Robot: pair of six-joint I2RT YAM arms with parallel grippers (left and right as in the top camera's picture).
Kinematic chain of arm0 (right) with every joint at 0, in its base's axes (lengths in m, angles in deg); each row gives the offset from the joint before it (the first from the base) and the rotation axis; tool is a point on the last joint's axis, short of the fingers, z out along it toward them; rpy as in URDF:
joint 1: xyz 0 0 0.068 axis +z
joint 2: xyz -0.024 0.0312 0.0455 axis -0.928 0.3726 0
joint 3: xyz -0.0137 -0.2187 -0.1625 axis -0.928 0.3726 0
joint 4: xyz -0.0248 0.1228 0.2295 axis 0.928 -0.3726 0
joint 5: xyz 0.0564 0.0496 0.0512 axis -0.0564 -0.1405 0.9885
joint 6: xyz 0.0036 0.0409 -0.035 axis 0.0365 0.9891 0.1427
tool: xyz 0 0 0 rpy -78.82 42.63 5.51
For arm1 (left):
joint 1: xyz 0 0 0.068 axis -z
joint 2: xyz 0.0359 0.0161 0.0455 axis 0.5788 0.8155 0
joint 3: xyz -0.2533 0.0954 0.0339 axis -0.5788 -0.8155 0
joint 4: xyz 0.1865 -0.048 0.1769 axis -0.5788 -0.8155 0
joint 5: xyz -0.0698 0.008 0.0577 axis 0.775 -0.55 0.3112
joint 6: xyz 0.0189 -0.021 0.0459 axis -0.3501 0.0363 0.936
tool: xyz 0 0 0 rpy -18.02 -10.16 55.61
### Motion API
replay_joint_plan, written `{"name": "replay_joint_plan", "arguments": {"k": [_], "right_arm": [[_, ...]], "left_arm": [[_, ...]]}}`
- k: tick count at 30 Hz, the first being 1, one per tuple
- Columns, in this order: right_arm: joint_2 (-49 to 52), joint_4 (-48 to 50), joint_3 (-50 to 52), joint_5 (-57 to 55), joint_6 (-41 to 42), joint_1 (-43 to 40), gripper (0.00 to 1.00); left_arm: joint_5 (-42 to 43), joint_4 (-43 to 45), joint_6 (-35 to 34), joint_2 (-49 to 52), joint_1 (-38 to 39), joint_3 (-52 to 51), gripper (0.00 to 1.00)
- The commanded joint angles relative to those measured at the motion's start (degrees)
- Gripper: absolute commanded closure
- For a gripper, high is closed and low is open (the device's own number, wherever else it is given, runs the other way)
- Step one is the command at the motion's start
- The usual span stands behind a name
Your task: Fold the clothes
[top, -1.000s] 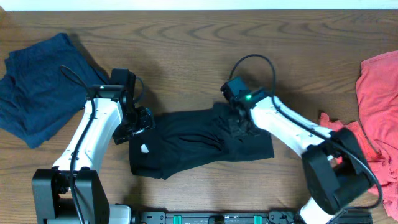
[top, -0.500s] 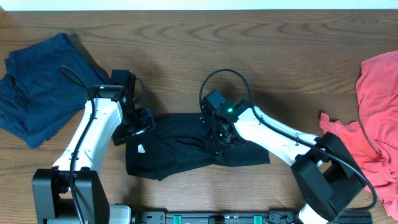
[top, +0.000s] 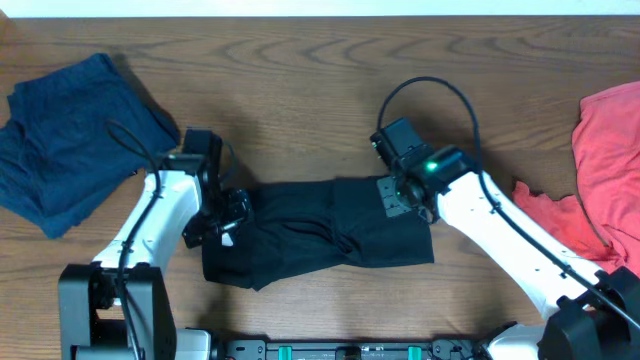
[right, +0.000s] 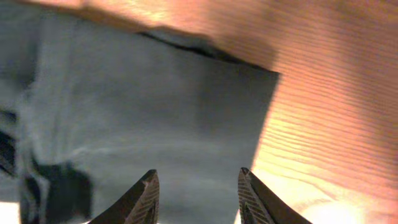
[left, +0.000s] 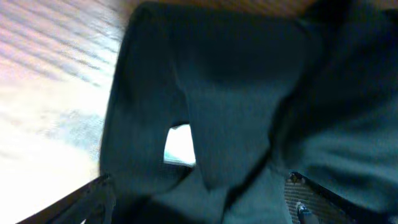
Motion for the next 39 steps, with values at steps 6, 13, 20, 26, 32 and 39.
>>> {"name": "replay_joint_plan", "arguments": {"k": [6, 13, 20, 26, 32, 39], "right_arm": [[-0.4, -0.2, 0.2, -1.2, 1.4, -1.6, 0.6], [-0.3, -0.2, 0.2, -1.2, 1.4, -1.6, 0.6], [-0.4, -0.2, 0.2, -1.2, 1.4, -1.6, 0.6], [-0.4, -0.9, 0.2, -1.7, 1.9, -1.7, 0.62], [-0.4, -2.3, 0.2, -3.0, 2.7, -5.6, 0.61], [-0.4, -4.2, 0.2, -2.9, 0.2, -11.6, 0.61]], "left_arm": [[8.8, 11.1, 4.8, 0.2, -0.1, -9.7, 0.11], [13.3, 14.8, 4.7, 0.2, -0.1, -13.0, 0.3], [15.1, 15.8, 4.8, 0.2, -0.1, -13.0, 0.94], [15.5, 12.6, 7.3, -0.9, -2.4, -8.9, 0.94], [13.0, 1.5, 8.6, -2.4, -11.2, 1.3, 0.94], [11.0, -9.4, 10.3, -2.4, -18.1, 14.3, 0.94]]}}
